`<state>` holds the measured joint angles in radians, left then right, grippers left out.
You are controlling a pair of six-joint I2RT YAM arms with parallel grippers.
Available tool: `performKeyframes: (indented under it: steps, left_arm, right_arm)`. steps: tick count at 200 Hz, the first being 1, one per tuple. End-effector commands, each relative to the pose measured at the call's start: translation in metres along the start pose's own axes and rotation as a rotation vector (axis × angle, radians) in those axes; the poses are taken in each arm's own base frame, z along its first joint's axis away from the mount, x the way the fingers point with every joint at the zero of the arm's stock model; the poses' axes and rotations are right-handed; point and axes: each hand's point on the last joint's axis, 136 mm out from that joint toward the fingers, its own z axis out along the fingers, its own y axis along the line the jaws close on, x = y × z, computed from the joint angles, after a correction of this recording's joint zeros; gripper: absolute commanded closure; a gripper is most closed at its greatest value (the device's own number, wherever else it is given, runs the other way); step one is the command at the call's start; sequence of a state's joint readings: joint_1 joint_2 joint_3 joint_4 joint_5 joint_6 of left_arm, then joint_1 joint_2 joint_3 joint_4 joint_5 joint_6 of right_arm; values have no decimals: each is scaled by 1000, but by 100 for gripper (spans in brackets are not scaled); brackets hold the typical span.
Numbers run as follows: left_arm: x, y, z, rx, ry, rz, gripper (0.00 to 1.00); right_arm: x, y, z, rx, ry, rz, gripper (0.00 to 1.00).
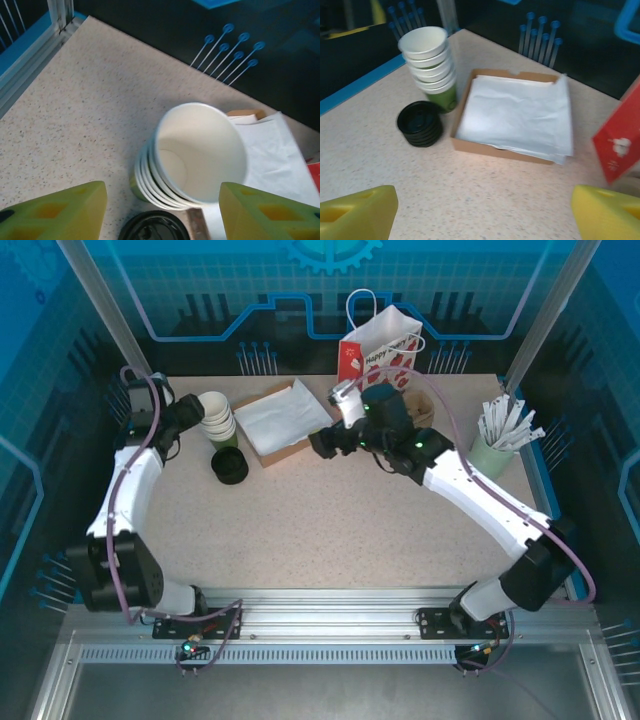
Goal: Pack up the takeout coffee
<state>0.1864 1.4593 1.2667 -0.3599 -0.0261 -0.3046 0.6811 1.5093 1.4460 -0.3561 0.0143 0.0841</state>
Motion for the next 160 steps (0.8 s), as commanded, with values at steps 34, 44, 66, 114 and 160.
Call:
performKeyframes:
  steps: [34,44,66,114,160]
  left_arm:
    - [3,-4,24,11,140,59,57]
    - [4,-4,28,8,152,61,62]
    - [5,-2,36,-1,168,67,69]
    - [4,-2,43,-2,174,70,76]
    - [8,0,49,-10,191,72,82]
  right_arm:
    - [15,48,35,-96,118,-84,10]
    - [17,55,39,-110,128,-90,10]
    - [22,65,47,-123,151,-106,10]
    - [30,85,58,-158,185,-127,10]
    - [37,93,61,-164,218,-148,10]
